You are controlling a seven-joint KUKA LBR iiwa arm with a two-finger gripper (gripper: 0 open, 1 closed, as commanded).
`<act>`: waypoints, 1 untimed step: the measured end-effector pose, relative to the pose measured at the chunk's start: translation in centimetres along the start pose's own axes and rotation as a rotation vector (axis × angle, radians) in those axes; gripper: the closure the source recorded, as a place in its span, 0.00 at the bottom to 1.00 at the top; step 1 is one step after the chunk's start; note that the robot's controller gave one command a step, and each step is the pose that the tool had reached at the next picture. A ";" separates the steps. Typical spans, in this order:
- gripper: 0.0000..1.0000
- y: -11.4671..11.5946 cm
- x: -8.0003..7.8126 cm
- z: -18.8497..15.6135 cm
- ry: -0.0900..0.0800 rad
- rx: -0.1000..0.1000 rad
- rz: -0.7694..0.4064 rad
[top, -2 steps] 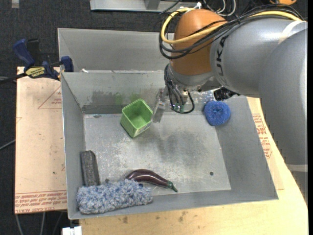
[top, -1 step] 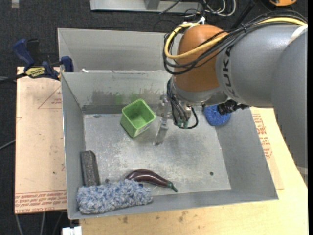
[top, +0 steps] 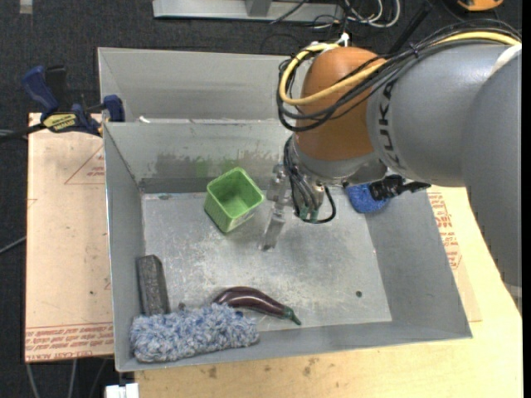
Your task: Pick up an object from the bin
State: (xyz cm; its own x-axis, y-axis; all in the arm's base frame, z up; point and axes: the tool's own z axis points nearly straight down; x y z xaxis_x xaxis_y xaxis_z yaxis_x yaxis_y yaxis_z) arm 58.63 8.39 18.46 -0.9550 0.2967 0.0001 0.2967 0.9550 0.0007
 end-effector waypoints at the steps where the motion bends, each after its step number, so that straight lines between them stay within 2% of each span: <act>1: 0.00 1.2 -1.4 0.9 -0.005 -0.001 -0.113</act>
Offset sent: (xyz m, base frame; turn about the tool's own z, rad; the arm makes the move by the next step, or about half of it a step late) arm 0.0190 0.0882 -0.0706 -0.5256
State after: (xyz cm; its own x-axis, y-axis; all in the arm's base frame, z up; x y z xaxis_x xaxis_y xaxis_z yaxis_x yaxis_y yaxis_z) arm 60.35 9.15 17.55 -0.9824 0.1868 -0.0048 0.1868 0.9824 0.0011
